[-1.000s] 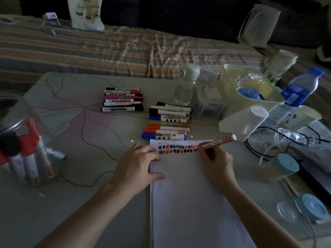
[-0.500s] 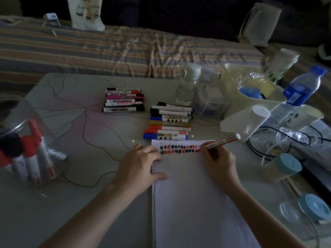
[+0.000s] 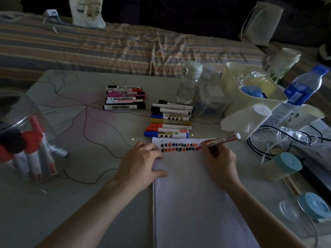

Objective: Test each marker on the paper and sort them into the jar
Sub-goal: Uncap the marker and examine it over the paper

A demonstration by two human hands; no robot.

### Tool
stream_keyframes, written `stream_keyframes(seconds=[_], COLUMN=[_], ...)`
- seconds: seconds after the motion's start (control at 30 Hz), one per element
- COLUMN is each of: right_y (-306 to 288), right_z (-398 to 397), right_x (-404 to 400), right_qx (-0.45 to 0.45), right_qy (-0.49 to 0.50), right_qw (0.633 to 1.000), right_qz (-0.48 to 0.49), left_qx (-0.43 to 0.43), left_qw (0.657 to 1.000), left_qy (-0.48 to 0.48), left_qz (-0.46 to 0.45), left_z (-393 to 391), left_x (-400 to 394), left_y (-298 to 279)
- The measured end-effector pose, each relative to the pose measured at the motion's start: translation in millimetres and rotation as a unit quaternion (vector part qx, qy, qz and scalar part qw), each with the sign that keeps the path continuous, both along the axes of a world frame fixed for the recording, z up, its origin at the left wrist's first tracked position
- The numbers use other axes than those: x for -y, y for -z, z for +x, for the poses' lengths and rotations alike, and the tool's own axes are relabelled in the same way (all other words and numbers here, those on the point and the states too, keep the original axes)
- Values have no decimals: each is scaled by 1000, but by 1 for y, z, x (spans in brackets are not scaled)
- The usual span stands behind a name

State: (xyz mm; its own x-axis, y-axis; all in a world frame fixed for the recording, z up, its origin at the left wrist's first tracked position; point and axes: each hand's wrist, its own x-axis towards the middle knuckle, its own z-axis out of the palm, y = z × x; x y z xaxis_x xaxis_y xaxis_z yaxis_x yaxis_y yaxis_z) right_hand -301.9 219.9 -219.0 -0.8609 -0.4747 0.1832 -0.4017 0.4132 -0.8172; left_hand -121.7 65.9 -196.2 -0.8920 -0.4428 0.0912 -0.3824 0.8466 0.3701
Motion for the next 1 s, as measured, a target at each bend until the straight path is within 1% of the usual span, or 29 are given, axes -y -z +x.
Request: stream_keyframes(seconds=[0.13, 0.2, 0.33, 0.4, 0.47, 0.5, 0.53, 0.57, 0.63, 0.67, 0.7, 0.73, 0.8, 0.83, 0.93, 1.0], right_y=[1, -2, -21, -40, -62, -72, -82, -91, -101, -103, -105, -105, -104, -103, -99, -99], right_z=[-1, -1, 0, 1, 8, 15, 24, 35, 62, 75, 89, 101, 122, 131, 146, 151], right_x=[1, 0, 0, 2, 8, 11, 13, 14, 15, 15, 15, 15, 18, 20, 26, 30], right_qx=[24, 42, 129, 133, 116, 119, 130, 145, 184, 213, 245, 271, 305, 311, 286, 264], right_qy=[18, 31, 44, 48, 44, 35, 19, 3, -33, -51, -65, -78, -92, -94, -97, -90], right_qw=[1000, 998, 986, 984, 988, 988, 987, 985, 976, 967, 957, 946, 928, 924, 931, 938], right_qz=[4, -21, -96, -105, -89, -90, -92, -95, -112, -127, -142, -159, -193, -202, -204, -207], left_qx=[-17, -19, -36, -95, -165, -192, -215, -236, -280, -300, -314, -324, -339, -343, -357, -369], left_qw=[1000, 1000, 998, 989, 962, 937, 902, 856, 751, 703, 663, 630, 575, 555, 505, 482], left_qy=[-13, -15, -41, -71, -110, -134, -158, -180, -216, -232, -246, -258, -272, -277, -289, -287], left_qz=[-1, 3, 35, 85, 187, 258, 340, 422, 557, 602, 633, 657, 693, 706, 731, 741], left_z=[5, 8, 11, 15, 19, 22, 25, 28, 36, 40, 45, 49, 56, 59, 67, 71], left_x=[0, 1, 3, 2, -1, -2, -4, -5, -8, -8, -9, -10, -14, -15, -14, -9], left_y=[-2, -3, -5, -10, -20, -27, -33, -40, -51, -54, -57, -58, -59, -58, -57, -57])
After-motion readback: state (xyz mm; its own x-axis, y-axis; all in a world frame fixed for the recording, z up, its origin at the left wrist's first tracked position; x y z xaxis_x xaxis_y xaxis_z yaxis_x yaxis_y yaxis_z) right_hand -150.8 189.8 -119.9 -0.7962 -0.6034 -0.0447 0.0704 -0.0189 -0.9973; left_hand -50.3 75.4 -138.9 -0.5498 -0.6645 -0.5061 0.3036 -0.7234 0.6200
